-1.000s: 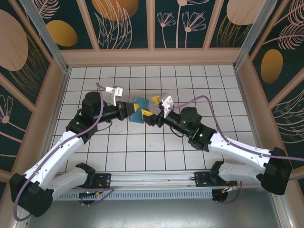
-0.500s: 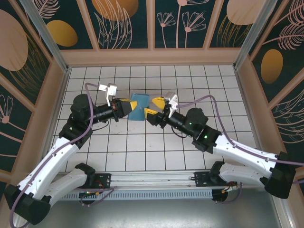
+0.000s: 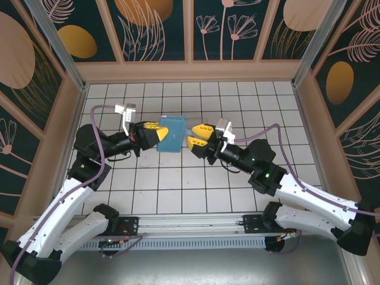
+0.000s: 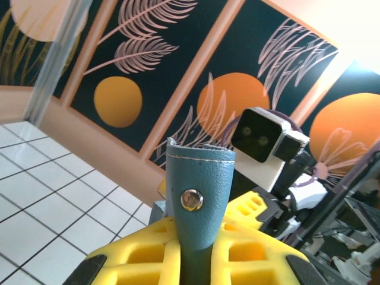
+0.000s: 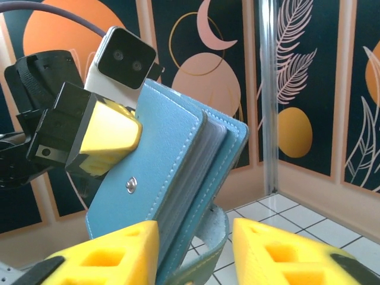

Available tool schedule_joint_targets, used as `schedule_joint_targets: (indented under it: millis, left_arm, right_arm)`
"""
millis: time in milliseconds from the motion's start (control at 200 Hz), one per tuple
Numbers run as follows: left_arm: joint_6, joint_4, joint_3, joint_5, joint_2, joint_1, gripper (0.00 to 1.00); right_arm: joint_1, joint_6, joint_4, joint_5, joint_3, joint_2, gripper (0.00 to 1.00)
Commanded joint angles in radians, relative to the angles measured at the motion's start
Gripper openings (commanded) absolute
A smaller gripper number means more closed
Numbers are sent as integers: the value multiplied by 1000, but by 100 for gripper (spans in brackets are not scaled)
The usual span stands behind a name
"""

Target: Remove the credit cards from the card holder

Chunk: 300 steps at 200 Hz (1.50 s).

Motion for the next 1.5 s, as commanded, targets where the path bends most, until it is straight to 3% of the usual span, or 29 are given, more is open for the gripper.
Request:
schedule_joint_targets:
  millis: [0, 110, 575, 856, 1281, 1496]
  left_arm:
    - [-43, 141, 35, 75, -24, -1, 0]
    - [-64, 196, 35, 102, -31, -1, 0]
    - [-74, 238, 43, 128, -44, -1, 0]
    - [-76, 257, 46, 155, -54, -1, 0]
    - [-85, 291, 47, 187, -62, -1, 0]
    - [-84, 295, 47, 187, -61, -1, 0]
  right_arm:
    - [-4, -20, 42, -58, 11, -7, 34]
    - [-5, -20, 45, -85, 21, 4, 30]
    - [-7, 51, 165, -334, 41, 31, 33]
    - [-7, 63, 155, -326, 84, 61, 19]
    - [-14, 62, 172, -332, 127, 114, 11]
    - [-18, 58, 210, -457, 132, 130, 15]
